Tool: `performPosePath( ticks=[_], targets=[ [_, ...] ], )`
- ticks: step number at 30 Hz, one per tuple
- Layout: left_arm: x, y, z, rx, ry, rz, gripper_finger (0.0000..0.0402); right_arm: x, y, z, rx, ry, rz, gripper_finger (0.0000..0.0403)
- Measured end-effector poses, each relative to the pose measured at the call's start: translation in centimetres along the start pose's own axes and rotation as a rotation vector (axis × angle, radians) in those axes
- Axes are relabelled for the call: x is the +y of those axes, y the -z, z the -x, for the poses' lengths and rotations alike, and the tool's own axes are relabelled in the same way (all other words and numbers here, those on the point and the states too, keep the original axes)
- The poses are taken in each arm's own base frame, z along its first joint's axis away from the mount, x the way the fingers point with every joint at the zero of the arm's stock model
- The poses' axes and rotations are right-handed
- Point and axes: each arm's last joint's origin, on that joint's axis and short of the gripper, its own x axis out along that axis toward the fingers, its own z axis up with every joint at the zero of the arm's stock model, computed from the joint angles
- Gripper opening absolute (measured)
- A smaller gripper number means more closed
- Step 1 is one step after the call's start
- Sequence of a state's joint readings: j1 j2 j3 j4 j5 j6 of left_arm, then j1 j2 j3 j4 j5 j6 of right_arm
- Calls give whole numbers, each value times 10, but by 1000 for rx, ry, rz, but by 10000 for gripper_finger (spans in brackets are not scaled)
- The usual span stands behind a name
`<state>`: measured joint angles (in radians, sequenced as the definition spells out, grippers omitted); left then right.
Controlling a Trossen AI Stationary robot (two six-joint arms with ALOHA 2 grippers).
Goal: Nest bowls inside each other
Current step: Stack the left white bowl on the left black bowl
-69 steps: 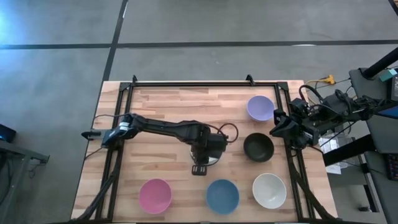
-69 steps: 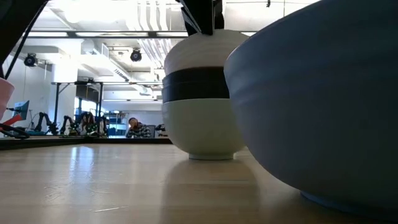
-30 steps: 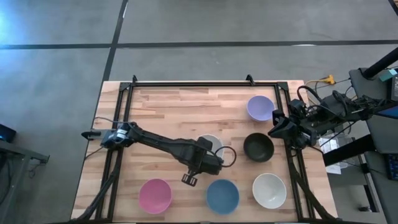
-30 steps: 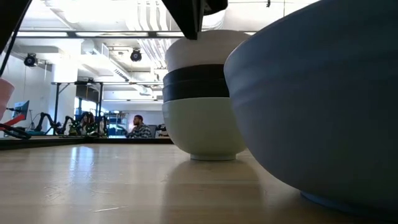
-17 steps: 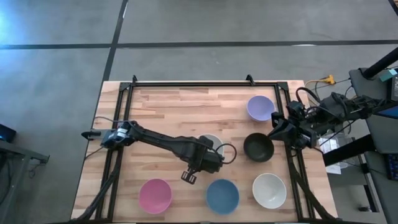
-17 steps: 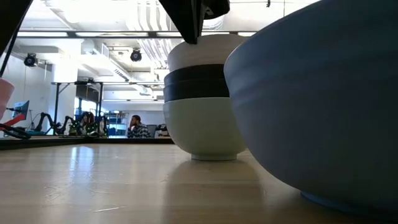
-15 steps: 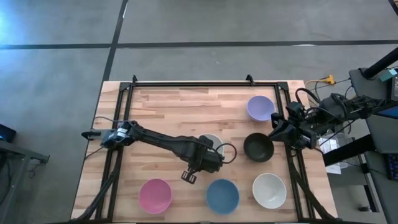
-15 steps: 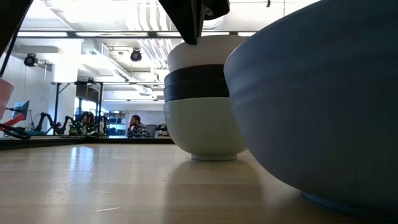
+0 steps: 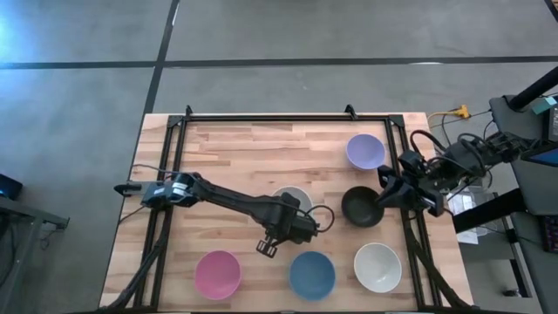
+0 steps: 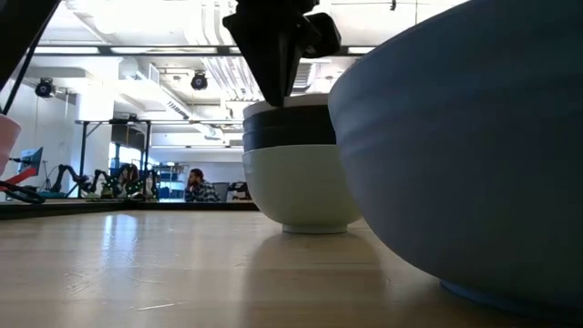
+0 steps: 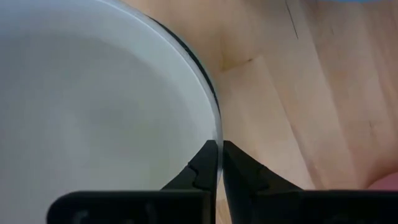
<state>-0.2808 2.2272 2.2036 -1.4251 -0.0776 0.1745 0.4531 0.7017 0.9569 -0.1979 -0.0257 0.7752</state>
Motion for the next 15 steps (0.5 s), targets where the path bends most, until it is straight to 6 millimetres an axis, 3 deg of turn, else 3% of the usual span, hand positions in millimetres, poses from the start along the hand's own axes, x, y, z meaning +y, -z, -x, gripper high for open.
performPosePath(
  ticks=[5, 15],
  targets=[
    [3, 0, 9, -30, 2, 11, 21, 1, 1, -1, 7, -5, 7, 56],
    [10, 6, 38, -112, -38, 75, 120, 0, 2, -3, 11, -1, 7, 56]
  ],
)
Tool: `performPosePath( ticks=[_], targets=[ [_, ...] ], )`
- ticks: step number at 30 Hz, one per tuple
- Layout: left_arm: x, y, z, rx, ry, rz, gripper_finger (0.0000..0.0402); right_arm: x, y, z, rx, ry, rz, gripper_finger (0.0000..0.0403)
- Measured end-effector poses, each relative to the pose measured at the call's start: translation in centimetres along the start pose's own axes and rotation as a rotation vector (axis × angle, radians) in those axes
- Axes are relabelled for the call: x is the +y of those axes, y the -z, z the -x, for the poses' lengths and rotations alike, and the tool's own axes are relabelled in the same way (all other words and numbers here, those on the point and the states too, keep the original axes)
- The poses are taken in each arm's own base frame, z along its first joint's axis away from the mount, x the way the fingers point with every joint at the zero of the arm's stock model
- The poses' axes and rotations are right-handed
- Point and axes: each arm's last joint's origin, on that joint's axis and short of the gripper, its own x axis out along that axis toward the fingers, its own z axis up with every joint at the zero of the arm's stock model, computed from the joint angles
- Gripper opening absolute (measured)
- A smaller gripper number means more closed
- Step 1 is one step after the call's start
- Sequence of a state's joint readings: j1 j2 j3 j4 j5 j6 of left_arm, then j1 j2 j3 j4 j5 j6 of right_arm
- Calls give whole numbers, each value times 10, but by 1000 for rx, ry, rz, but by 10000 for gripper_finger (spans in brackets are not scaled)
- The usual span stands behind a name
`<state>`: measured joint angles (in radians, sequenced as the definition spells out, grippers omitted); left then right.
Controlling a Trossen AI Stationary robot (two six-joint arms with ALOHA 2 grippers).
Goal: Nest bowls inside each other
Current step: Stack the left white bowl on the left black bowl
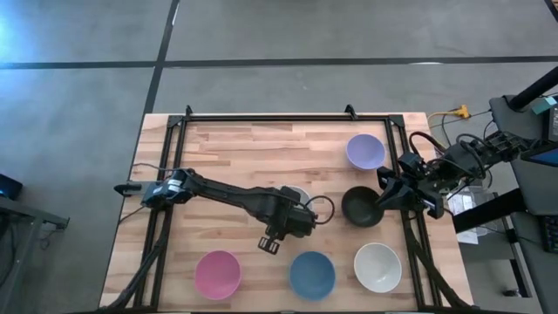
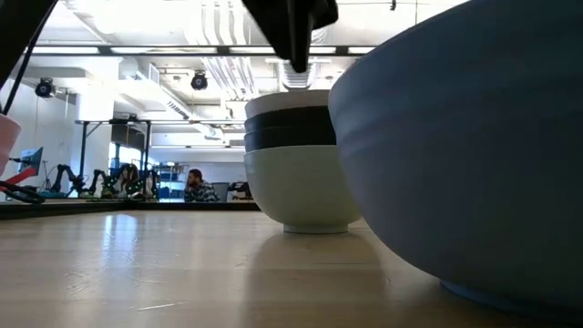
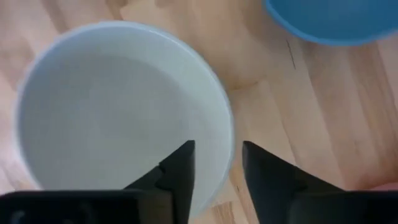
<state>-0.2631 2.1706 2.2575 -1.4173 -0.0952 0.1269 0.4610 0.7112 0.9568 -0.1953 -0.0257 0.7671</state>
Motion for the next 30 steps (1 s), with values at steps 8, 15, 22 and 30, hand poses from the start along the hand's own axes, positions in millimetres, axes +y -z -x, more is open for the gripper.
performPosePath(
  ticks=[8, 15, 22, 30],
  targets=[
    [54, -4, 5, -161, -100, 254, 121, 0, 0, 0, -2, -1, 7, 56],
    [118, 15, 1, -169, -105, 420, 73, 1, 0, 1, 2, -12, -1, 56],
    [144, 25, -2, -212, 19, 466, 51, 2, 0, 1, 2, -13, -1, 56],
    [136, 27, -16, -174, 128, 433, 50, 2, 0, 1, 1, -14, 8, 57]
  ],
)
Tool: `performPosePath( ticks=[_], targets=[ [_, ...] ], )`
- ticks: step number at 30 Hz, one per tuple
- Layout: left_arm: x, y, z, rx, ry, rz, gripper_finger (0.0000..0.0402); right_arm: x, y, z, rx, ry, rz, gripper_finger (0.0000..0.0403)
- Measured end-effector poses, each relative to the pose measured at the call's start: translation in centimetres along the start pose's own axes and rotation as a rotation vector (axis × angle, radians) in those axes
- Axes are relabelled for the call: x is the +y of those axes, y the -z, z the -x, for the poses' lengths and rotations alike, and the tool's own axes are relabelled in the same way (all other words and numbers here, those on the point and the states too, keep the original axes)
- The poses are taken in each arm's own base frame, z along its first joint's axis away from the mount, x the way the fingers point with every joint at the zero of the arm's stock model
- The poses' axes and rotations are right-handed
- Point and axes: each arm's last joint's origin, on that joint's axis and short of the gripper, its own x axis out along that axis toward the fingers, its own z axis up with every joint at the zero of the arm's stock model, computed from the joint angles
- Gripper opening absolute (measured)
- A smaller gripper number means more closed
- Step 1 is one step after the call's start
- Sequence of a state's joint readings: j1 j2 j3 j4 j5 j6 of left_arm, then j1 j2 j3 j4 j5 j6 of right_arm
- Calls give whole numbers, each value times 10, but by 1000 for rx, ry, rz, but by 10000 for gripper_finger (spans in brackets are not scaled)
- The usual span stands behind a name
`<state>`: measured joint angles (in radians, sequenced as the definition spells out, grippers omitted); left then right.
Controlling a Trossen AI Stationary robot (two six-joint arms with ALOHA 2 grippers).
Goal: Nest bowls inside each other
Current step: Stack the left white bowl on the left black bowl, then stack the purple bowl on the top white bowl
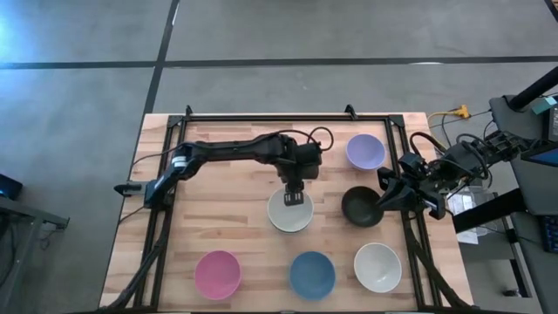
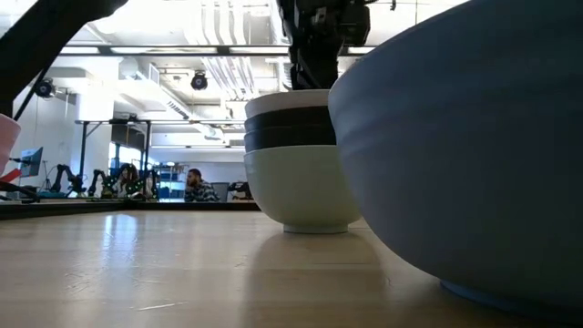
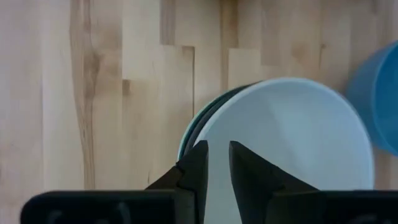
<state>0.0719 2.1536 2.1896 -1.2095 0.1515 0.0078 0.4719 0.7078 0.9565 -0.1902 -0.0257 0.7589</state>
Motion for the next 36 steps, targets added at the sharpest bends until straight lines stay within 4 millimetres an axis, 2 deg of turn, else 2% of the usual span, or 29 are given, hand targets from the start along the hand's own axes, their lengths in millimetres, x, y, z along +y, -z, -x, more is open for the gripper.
performPosePath(
  ticks=[12, 20, 24, 29, 33, 36],
  targets=[
    [3, 7, -13, 55, -22, 10, 50, 1, -1, 0, -8, -7, 0, 57],
    [1, 6, -1, 27, -29, 6, 50, 1, -1, 0, -12, -11, 0, 57],
    [-2, 9, 24, -18, -56, 8, 50, 1, -1, 0, -11, -10, 8, 57],
    [-9, 16, 70, -130, -73, 80, 50, 0, -1, -1, -34, 22, 79, 57],
    [-24, 25, 109, -252, -49, 103, 50, -5, -3, -7, -119, 142, 127, 57],
    [-40, 31, 134, -373, -15, 90, 50, -8, -6, -18, -221, 179, 149, 57]
  ],
)
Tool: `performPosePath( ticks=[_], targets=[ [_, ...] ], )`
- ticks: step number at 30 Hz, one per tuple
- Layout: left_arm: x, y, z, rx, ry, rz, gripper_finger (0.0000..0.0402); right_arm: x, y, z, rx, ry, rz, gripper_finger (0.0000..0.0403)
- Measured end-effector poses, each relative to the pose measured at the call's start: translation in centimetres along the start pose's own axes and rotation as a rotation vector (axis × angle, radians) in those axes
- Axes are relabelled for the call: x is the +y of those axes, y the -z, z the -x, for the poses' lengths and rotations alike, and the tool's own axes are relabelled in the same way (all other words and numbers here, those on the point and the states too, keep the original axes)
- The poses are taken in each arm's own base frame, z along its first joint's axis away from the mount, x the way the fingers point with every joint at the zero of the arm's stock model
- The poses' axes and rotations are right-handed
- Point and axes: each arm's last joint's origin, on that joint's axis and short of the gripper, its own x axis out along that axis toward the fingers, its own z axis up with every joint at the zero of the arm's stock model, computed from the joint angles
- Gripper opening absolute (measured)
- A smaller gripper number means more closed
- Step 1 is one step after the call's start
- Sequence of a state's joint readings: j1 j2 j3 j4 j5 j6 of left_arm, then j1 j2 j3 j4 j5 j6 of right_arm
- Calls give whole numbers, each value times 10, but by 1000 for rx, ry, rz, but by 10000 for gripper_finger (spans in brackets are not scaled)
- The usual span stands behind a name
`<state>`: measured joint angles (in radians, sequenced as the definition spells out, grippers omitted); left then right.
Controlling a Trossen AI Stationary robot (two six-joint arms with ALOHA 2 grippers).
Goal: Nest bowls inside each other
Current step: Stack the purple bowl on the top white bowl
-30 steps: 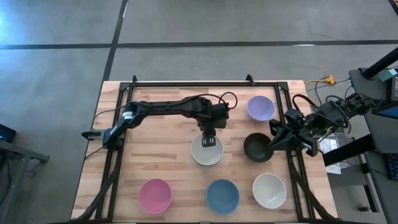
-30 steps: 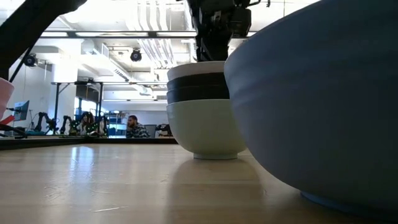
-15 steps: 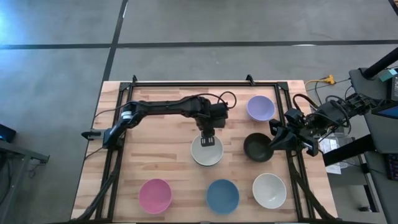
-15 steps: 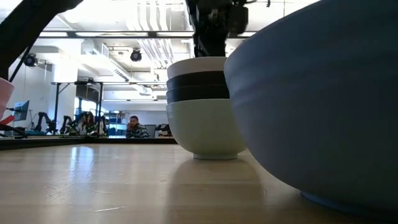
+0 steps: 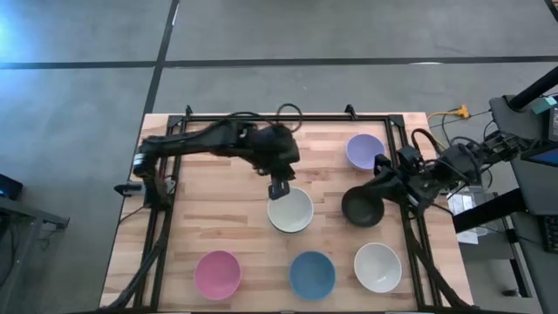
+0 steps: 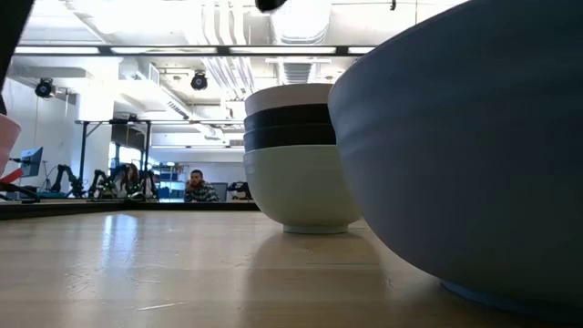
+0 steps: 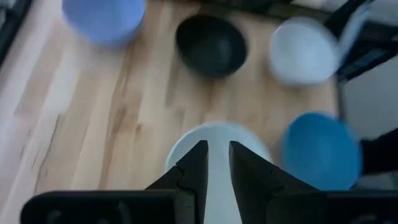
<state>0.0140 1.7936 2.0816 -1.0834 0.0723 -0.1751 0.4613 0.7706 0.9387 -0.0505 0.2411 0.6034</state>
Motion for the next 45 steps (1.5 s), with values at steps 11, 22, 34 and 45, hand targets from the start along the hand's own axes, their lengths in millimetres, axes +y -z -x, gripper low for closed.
performPosePath(
  ticks=[11, 22, 34, 45],
  targets=[
    [-19, 37, 76, -385, 125, -67, 50, -42, -27, -92, -376, -454, 115, 56],
    [1, 90, 143, -638, -14, -286, 50, -150, -100, -65, -707, -77, 370, 49],
    [6, 106, 173, -725, -149, -320, 50, -171, -88, 53, -231, 911, 224, 47],
    [7, 75, 140, -800, -367, -326, 50, -163, -28, 82, 253, 1168, -123, 70]
  ],
)
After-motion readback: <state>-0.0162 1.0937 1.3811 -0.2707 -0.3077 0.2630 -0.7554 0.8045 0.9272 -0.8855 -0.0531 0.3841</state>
